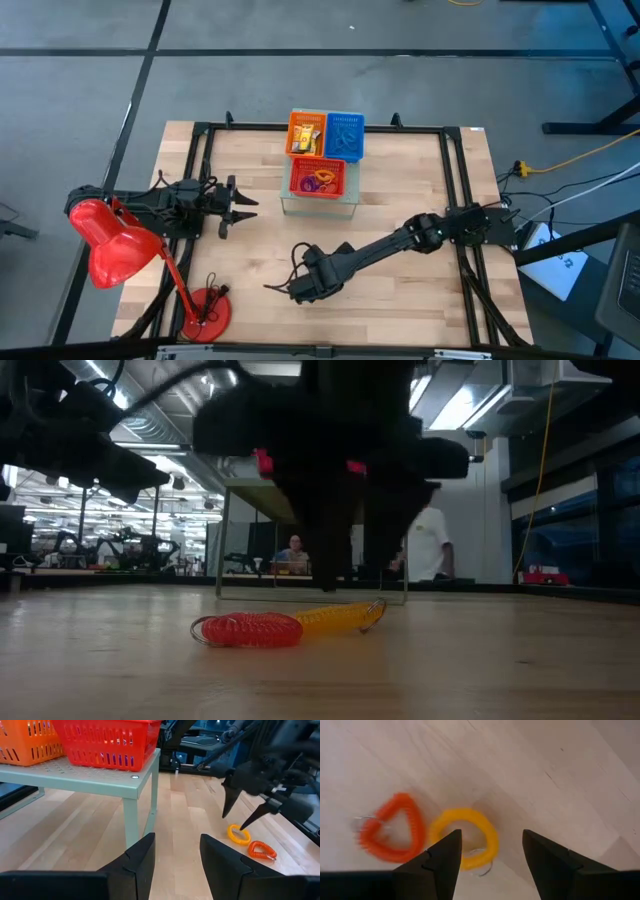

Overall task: Pick & Place Office Desk Supplies
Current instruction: Put the yellow spring keychain into the red bin

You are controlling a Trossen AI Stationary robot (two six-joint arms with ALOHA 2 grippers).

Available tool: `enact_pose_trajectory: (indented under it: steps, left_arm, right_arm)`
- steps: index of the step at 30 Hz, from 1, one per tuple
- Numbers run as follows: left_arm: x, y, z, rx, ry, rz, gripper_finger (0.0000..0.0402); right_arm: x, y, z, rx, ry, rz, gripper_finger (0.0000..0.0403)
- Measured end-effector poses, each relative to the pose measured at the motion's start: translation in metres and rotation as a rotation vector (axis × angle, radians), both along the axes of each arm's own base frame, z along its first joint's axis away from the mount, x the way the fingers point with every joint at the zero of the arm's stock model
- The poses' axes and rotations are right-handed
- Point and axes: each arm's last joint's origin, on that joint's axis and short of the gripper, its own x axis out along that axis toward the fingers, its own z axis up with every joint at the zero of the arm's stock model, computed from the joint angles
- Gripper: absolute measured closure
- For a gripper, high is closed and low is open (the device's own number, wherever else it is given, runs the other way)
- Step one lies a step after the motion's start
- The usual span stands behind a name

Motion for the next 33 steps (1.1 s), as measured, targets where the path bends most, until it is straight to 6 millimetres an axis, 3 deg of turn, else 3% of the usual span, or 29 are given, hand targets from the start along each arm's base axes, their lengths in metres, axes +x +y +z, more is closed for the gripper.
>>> enact_pose_trajectory:
  steps: [6,15,20,29,33]
  left_arm:
    - [0.0,0.0,0.0,0.0,0.0,0.0,0.0251]
    - [0.0,0.0,0.0,0.0,0.0,0.0,0.0251]
    - [0.0,0.0,0.0,0.0,0.0,0.0,0.0251]
    - [0.0,0.0,0.0,0.0,0.0,0.0,0.0251]
    - [0.0,0.0,0.0,0.0,0.0,0.0,0.0251]
  right_arm:
    - [-0.007,-0.002,-0.023,-0.024,0.076,0.039,0.0193]
    - [-0.005,0.002,-0.029,-0.01,0.034,0.094,0.0206]
    - [-0.003,0.003,-0.029,-0.01,0.017,0.115,0.0254]
    - [0.0,0.004,-0.029,-0.025,-0.014,0.141,0.0384]
    - [-0.001,0.0,-0.009,-0.049,-0.062,0.152,0.039]
